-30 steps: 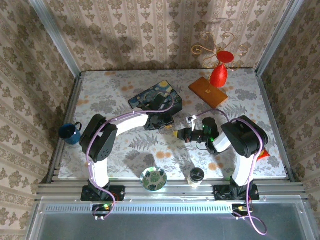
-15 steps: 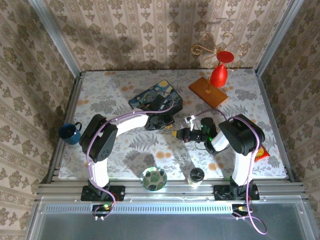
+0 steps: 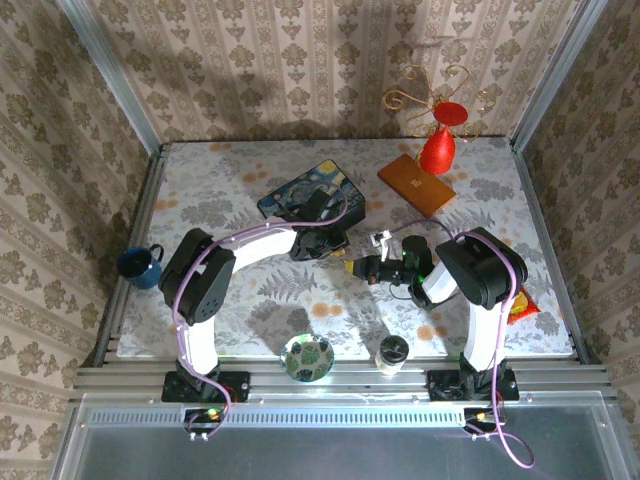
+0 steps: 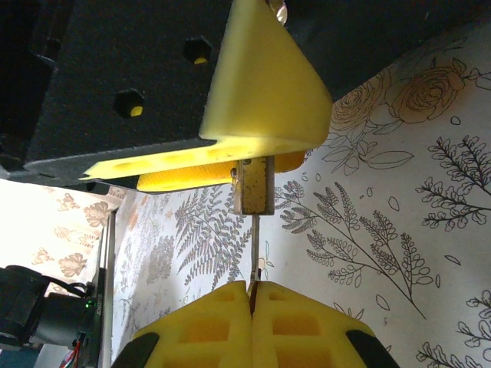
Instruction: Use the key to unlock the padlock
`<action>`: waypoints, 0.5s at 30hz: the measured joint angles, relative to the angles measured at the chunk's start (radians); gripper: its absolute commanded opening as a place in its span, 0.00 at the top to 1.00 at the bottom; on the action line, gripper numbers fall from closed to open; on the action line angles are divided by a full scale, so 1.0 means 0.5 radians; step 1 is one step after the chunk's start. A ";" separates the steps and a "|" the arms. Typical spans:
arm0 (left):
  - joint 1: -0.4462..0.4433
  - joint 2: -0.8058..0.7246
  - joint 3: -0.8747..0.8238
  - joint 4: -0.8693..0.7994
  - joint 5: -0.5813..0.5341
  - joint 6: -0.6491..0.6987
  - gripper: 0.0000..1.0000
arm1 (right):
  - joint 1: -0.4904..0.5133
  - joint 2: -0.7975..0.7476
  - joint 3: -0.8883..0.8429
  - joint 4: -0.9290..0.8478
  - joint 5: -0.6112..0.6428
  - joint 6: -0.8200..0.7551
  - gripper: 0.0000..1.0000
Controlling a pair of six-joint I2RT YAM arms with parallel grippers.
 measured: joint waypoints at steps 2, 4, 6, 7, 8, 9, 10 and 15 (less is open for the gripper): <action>0.000 0.000 0.000 0.004 0.000 0.000 1.00 | 0.000 0.000 0.000 0.001 0.002 0.001 1.00; 0.000 0.000 0.000 0.008 -0.001 0.000 1.00 | 0.000 0.000 0.000 0.012 0.003 0.008 1.00; 0.000 0.000 0.000 0.010 0.001 0.000 1.00 | 0.000 0.000 0.000 0.021 0.010 0.018 1.00; 0.000 0.000 0.000 0.010 0.002 0.000 1.00 | 0.000 0.000 0.000 0.022 0.012 0.022 1.00; 0.000 0.000 0.000 0.011 0.002 0.001 1.00 | 0.000 0.000 0.000 0.024 0.015 0.030 1.00; 0.002 0.000 0.000 0.014 0.003 0.001 1.00 | 0.000 0.000 0.000 0.025 0.017 0.034 1.00; 0.002 0.000 0.000 0.016 0.006 0.000 1.00 | 0.000 0.000 0.000 0.027 0.018 0.037 1.00; 0.004 0.000 0.000 0.024 0.008 0.000 1.00 | 0.000 0.000 0.000 0.031 0.034 0.063 1.00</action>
